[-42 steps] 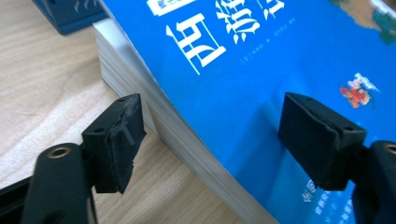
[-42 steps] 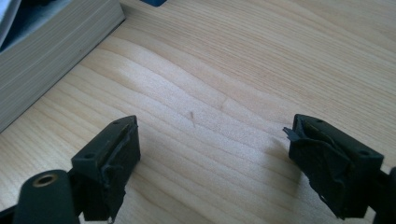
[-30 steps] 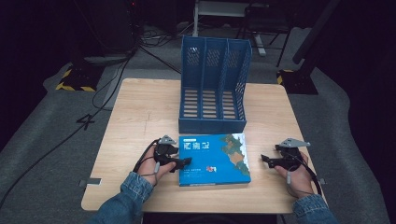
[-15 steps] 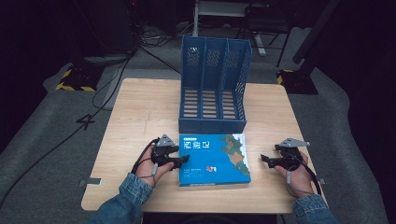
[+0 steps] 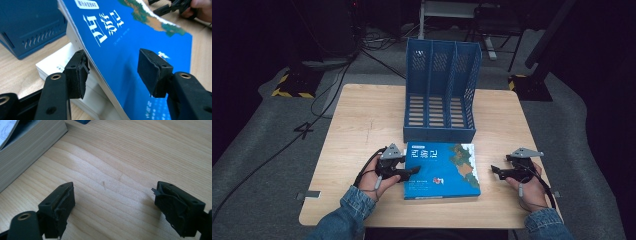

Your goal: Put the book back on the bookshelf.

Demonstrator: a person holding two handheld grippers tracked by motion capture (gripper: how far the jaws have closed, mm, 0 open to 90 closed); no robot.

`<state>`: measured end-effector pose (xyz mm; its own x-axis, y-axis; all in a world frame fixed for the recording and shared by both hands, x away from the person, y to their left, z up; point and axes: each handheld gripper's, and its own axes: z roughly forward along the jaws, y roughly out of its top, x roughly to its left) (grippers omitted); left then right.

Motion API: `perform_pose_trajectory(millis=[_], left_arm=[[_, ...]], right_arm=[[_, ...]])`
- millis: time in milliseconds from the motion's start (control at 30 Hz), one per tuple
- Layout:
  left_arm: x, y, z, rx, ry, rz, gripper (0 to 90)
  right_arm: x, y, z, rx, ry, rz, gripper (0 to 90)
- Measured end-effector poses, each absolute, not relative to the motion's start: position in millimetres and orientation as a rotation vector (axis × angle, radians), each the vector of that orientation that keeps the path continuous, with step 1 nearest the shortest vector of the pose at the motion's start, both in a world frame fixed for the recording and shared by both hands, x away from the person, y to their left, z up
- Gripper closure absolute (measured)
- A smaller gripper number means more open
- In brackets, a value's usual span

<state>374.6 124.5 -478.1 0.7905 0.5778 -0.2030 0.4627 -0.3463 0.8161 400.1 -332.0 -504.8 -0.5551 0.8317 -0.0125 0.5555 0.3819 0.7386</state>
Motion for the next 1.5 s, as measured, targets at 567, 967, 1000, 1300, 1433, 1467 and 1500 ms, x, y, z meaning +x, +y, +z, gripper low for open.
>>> perform_pose_trajectory(millis=[567, 967, 1000, 1300, 1433, 1467, 1500], left_arm=[[371, 120, -482, 2.085, 0.751, 0.225, 38.9], [376, 132, -476, 2.013, 0.801, 0.063, 56.3], [377, 130, -477, 2.004, 0.796, 0.076, 56.2], [371, 134, -482, 2.019, 0.805, 0.065, 56.4], [369, 136, -482, 2.027, 0.811, 0.032, 56.5], [369, 136, -482, 2.029, 0.811, 0.037, 56.7], [370, 136, -482, 2.027, 0.815, 0.033, 57.5]], right_arm=[[400, -332, -505, 1.203, 2.264, 0.99, 16.9], [388, -315, -495, 1.065, 2.34, 0.996, 34.8], [386, -311, -491, 1.04, 2.332, 1.019, 34.9], [379, -298, -470, 1.043, 2.324, 1.106, 33.2], [372, -286, -456, 0.979, 2.358, 1.141, 33.7], [370, -282, -452, 0.952, 2.356, 1.152, 33.9], [367, -277, -447, 0.924, 2.352, 1.162, 34.3]])
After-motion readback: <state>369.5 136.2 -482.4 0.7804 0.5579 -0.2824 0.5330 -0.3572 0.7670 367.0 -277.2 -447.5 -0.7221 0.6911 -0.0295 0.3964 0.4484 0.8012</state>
